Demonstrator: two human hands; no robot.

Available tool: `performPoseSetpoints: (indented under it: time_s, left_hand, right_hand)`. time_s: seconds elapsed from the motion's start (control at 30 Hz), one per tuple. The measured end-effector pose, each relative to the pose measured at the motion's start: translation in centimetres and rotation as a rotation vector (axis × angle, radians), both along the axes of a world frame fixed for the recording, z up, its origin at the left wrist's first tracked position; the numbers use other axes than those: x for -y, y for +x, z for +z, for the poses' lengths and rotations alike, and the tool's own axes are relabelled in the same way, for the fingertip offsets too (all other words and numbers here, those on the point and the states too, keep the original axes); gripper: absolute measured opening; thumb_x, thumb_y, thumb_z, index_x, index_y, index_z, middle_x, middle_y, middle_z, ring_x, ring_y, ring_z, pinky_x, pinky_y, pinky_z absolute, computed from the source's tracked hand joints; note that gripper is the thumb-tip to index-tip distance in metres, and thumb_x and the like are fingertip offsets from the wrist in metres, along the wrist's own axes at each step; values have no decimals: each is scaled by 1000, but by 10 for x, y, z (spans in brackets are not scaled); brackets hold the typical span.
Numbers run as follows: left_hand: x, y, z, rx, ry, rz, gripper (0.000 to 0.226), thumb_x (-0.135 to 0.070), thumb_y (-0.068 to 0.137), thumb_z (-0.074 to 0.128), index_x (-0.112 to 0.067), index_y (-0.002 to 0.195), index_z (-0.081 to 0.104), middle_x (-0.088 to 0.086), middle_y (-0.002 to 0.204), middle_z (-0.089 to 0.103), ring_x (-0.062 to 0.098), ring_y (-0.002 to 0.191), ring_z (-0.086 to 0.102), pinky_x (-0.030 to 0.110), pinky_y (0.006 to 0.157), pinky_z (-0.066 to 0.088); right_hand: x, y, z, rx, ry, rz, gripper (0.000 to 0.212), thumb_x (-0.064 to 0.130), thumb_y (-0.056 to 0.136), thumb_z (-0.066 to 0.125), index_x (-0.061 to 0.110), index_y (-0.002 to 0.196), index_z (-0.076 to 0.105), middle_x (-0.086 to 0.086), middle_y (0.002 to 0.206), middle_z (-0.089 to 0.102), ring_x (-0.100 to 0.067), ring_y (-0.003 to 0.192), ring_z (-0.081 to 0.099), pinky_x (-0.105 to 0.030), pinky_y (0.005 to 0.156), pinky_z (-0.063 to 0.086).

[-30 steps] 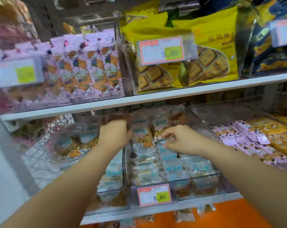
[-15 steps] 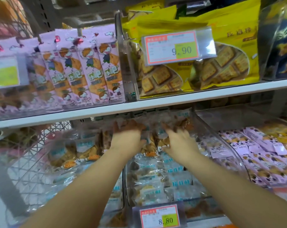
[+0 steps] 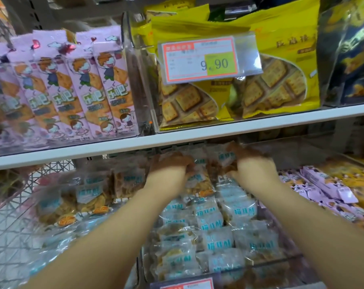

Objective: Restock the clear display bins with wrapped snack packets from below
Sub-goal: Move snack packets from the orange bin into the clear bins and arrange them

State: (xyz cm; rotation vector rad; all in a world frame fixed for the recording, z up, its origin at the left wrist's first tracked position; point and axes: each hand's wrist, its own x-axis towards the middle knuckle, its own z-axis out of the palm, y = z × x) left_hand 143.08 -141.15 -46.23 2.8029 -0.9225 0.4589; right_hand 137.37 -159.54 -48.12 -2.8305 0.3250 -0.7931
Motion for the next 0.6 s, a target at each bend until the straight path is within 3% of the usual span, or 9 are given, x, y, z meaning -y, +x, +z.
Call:
performPoseSetpoints:
  time_s: [0.1,0.2,0.23,0.3,0.37,0.43,0.53,0.6]
  left_hand:
    - [19,10,-6,-2,12,44,13,-27,95,50,-22,86,58,0,104,59,22,103,54,29,96,34]
    - [30,21,-12,-26,-106,121,31,-26,97,45,-22,66,45,-8,76,49,14,84,46,26,81,29]
    - [33,24,-12,7,-120,117,29,-26,97,44,-23,68,47,-8,77,49,15,85,48,27,82,31]
    - [37,30,-16,112,-65,77,16,-28,96,44,-28,89,58,-5,99,58,21,101,53,31,96,35]
    - [40,33,-22,160,41,76,22,-28,97,44,-31,115,57,-2,125,52,25,119,46,35,107,27]
    - [42,34,-28,221,83,97,33,-28,97,46,-33,129,50,-2,135,45,27,127,39,37,108,21]
    - [36,31,-29,253,30,68,42,-33,93,53,-33,135,46,0,138,44,28,129,37,36,109,20]
    - [27,31,-23,208,-32,62,44,-37,92,54,-33,135,46,-1,142,41,28,132,34,38,113,18]
  right_hand:
    - [4,22,-9,-53,-61,-42,42,22,87,61,26,125,45,-2,116,62,-29,107,59,-34,86,45]
    - [4,37,-10,-69,-203,-111,35,15,90,54,18,125,46,-8,111,63,-31,102,61,-38,87,45]
    - [2,39,-9,-74,-215,-120,34,11,91,51,15,124,46,-9,112,62,-31,102,61,-38,87,44]
    - [-1,40,-12,-9,-254,-140,35,4,86,53,10,120,51,-13,105,64,-32,94,63,-39,84,46]
    - [-3,41,-19,129,-304,-162,36,-5,61,63,4,96,64,-16,75,64,-32,63,64,-39,67,51]
    - [-3,39,-26,229,-315,-147,36,0,48,54,5,80,69,-16,62,60,-29,45,57,-36,57,50]
    - [-2,28,-24,156,-283,-144,49,0,48,55,6,93,71,-25,89,65,-34,50,60,-38,60,52]
    - [-9,17,-11,33,-276,-85,65,4,58,72,11,121,60,-27,123,53,-42,77,64,-42,73,51]
